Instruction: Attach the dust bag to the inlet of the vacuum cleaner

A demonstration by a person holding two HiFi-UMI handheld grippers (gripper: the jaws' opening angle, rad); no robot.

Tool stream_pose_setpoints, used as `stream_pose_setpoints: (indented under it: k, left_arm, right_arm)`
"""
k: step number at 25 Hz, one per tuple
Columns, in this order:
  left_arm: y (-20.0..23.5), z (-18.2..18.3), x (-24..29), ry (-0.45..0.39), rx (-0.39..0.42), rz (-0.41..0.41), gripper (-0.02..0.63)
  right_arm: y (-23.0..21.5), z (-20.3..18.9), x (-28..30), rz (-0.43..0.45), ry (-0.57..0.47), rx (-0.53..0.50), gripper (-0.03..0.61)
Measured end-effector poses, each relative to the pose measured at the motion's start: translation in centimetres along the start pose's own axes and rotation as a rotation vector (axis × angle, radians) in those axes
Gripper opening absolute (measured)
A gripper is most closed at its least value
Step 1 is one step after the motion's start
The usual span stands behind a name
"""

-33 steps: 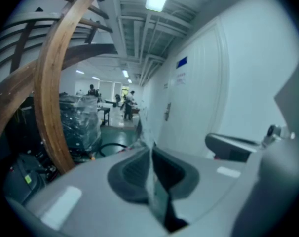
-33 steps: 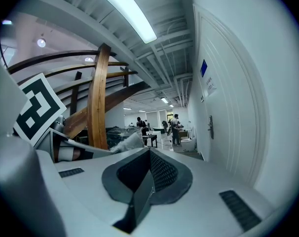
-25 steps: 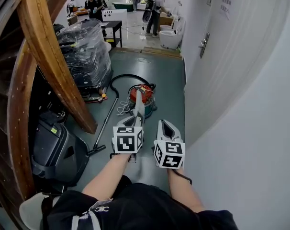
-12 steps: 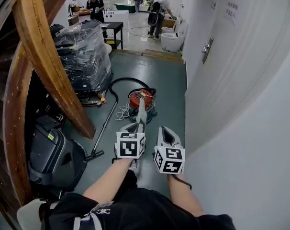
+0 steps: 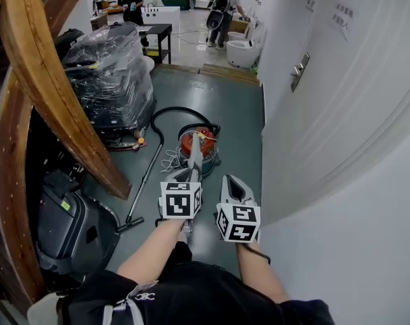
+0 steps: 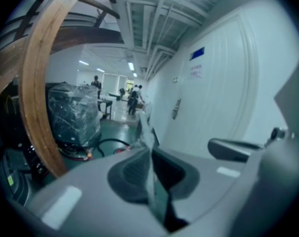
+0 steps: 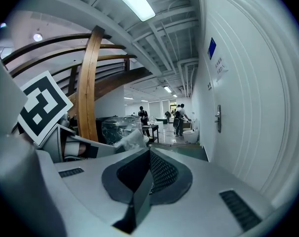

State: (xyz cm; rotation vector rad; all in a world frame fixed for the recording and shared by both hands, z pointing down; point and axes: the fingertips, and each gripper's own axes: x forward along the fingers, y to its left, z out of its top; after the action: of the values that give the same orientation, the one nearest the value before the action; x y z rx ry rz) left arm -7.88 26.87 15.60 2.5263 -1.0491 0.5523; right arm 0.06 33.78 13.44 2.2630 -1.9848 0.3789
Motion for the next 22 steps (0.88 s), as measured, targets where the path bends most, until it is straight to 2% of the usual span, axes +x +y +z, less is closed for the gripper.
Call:
stream_pose_setpoints:
  k: [15, 22]
  left_arm:
    - [7.6, 4.6, 7.6, 0.025, -0.052, -0.011, 0.014]
    - [11.5, 7.0, 10.3, 0.007, -0.082, -0.019, 0.014]
  right_arm:
    - [1.1, 2.6, 11.2, 0.001, 0.045, -0.032, -0.002]
    - [2.1, 3.8, 15.8, -0.007, 0.061, -0.06, -0.003]
